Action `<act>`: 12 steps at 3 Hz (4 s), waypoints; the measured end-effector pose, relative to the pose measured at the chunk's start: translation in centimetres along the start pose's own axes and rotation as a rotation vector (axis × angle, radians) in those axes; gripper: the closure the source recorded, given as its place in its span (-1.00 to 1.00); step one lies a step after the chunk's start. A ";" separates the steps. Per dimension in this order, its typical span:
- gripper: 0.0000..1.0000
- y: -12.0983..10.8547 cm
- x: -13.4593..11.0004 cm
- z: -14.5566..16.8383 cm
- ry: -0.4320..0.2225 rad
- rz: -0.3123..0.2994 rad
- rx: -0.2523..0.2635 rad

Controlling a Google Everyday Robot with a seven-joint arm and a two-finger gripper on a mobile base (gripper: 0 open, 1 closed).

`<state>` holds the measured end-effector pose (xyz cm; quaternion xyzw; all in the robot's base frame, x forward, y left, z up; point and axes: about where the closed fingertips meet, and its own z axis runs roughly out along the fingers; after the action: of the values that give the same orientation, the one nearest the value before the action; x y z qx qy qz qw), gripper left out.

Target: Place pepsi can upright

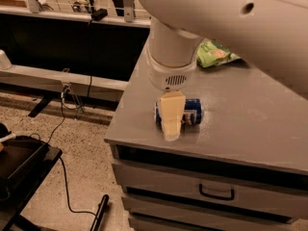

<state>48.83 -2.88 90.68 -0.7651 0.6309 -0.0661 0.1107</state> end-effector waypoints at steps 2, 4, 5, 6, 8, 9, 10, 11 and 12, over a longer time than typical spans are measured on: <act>-1.00 -1.8 -1.4 4.7 0.001 0.066 -0.059; -1.00 -2.1 -0.4 8.4 0.021 0.151 -0.121; -1.00 -2.4 0.6 9.1 0.028 0.188 -0.131; -1.00 -2.8 1.6 9.0 0.041 0.211 -0.124; -0.45 -3.1 2.4 7.9 0.033 0.207 -0.090; -0.01 -3.1 2.3 7.1 0.027 0.179 -0.068; 0.45 -3.0 1.9 6.5 0.018 0.135 -0.061; 0.92 -3.1 2.0 5.7 -0.015 0.128 -0.071; 1.00 -3.9 3.2 4.1 -0.126 0.183 -0.096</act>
Offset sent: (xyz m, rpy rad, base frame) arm 0.0421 0.0297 -0.0693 -0.0037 0.1131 -0.1032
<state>54.14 -4.94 87.61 -0.7115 0.6922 0.0228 0.1186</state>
